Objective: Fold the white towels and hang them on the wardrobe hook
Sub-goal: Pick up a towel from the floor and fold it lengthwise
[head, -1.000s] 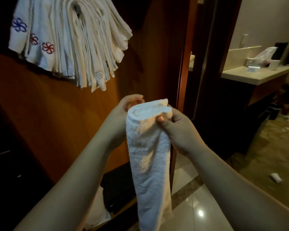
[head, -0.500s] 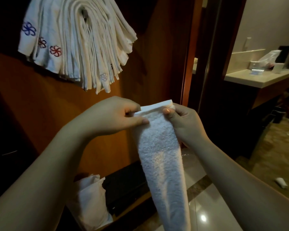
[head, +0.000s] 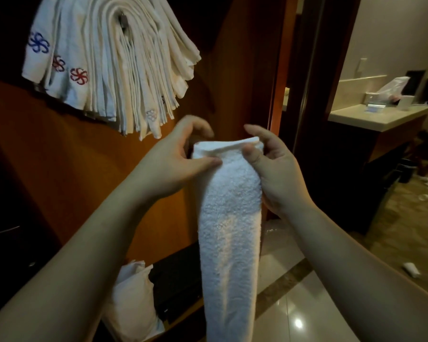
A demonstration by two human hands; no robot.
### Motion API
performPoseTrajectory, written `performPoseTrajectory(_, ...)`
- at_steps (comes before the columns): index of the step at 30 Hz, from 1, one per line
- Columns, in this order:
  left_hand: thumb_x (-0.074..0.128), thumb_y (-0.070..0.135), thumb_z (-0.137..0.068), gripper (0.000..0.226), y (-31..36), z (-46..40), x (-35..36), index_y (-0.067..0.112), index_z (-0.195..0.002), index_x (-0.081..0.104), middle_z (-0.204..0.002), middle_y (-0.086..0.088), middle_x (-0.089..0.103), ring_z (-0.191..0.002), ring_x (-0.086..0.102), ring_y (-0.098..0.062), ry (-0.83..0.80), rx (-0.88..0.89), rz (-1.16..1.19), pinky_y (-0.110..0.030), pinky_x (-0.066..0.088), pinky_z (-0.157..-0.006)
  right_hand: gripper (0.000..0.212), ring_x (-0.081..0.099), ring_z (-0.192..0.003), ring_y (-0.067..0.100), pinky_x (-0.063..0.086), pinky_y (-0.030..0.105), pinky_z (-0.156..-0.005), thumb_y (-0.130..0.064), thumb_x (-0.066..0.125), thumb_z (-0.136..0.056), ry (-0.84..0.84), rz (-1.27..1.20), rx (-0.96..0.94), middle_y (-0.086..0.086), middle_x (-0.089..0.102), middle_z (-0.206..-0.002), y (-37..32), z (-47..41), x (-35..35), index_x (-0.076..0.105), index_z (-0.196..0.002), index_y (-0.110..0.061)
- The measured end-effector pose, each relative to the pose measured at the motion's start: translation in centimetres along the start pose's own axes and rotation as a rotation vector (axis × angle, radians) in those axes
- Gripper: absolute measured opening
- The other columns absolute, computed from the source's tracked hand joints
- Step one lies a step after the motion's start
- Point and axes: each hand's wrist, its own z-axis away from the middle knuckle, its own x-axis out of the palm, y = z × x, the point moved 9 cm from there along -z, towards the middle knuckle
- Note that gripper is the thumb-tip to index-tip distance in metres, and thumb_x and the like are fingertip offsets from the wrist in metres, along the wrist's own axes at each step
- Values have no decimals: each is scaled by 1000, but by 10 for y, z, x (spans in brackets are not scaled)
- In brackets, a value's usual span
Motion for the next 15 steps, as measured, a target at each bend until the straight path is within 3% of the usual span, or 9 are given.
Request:
performPoseTrajectory(3, 73, 10, -76, 65, -16, 1, 4, 35, -129, 44, -109, -2, 64, -98, 70, -22, 104, -77, 496, -33, 59, -83, 41, 71, -96, 25, 59, 40, -84, -25, 70, -82, -39, -114, 5, 6, 66, -109, -7, -7, 11, 61, -120, -37)
performPoseTrajectory(7, 71, 31, -74, 47, -51, 4, 30, 22, -119, 62, -110, 2, 75, -103, 71, -20, -8, -354, 586, -33, 56, -87, 34, 70, -98, 28, 59, 51, -89, -25, 69, -90, 61, -53, -18, 8, 65, -111, -12, -25, 11, 59, -121, -34)
performPoseTrajectory(9, 70, 29, -79, 37, -61, 3, 29, 16, -114, 66, -107, -2, 76, -102, 72, -24, -2, -402, 587, -38, 56, -88, 35, 70, -101, 26, 57, 53, -93, -38, 67, -89, 70, -11, -31, 9, 65, -115, -11, -34, 9, 58, -123, -33)
performPoseTrajectory(11, 66, 25, -85, 36, -62, -3, 22, 11, -117, 66, -109, -7, 75, -103, 72, -26, 39, -389, 664, -40, 57, -87, 50, 69, -110, 25, 53, 53, -99, -60, 49, -91, 34, -152, 119, 10, 68, -122, 10, -43, 8, 59, -128, -29)
performPoseTrajectory(13, 64, 21, -87, 35, -60, -11, 19, 11, -120, 64, -109, -8, 75, -104, 72, -27, 60, -391, 771, -40, 58, -85, 70, 67, -116, 30, 48, 53, -104, -75, 32, -91, 1, -338, 398, 12, 69, -126, 52, -43, 7, 61, -133, -26)
performPoseTrajectory(15, 64, 20, -86, 34, -62, -20, 17, 12, -119, 63, -105, -8, 76, -103, 72, -27, 86, -430, 877, -42, 58, -84, 72, 65, -119, 32, 43, 54, -108, -77, 40, -90, -20, -320, 554, 14, 68, -128, 94, -36, 5, 63, -135, -25)
